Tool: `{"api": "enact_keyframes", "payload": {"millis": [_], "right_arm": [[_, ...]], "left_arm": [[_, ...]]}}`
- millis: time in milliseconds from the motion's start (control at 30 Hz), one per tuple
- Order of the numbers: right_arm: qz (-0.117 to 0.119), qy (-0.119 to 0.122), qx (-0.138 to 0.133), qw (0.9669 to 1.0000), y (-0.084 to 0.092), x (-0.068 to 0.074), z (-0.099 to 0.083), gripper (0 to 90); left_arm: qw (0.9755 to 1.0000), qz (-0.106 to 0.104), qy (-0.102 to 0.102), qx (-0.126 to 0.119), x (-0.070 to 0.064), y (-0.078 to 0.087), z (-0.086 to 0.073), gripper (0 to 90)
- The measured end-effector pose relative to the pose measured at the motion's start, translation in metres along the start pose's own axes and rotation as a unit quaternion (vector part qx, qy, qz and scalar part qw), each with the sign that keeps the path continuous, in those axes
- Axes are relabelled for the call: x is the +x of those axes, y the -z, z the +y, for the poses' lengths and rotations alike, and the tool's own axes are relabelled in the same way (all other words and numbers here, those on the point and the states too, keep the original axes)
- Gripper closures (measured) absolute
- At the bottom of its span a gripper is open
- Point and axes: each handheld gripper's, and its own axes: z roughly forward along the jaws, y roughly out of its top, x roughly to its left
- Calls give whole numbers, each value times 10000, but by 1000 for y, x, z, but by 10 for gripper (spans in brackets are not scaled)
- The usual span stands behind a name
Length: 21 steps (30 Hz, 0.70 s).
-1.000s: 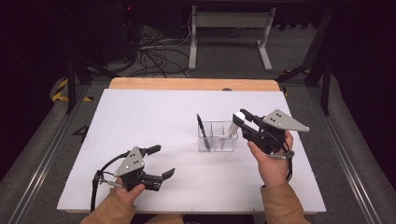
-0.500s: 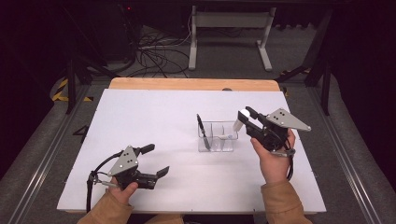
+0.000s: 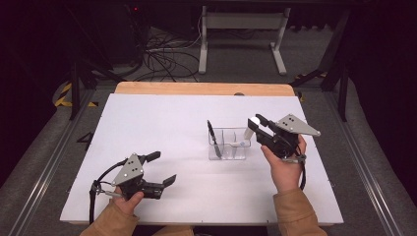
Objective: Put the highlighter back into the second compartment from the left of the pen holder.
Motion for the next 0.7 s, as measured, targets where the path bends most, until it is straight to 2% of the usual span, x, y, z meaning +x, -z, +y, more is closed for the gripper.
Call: {"api": "enact_keyframes", "payload": {"millis": [300,400,700], "right_arm": [[108,-127,293,9994,-11,-2,-10,639],[40,-234,356,9991,-11,-5,-11,512],[-129,-258,87,9995,7,-9,-6,364]], "left_arm": [[10000,-3,9,0,1,1,0,110],[10000,-7,27,-6,1,1,0,110],[10000,38,25,-20,4,5,1,106]]}}
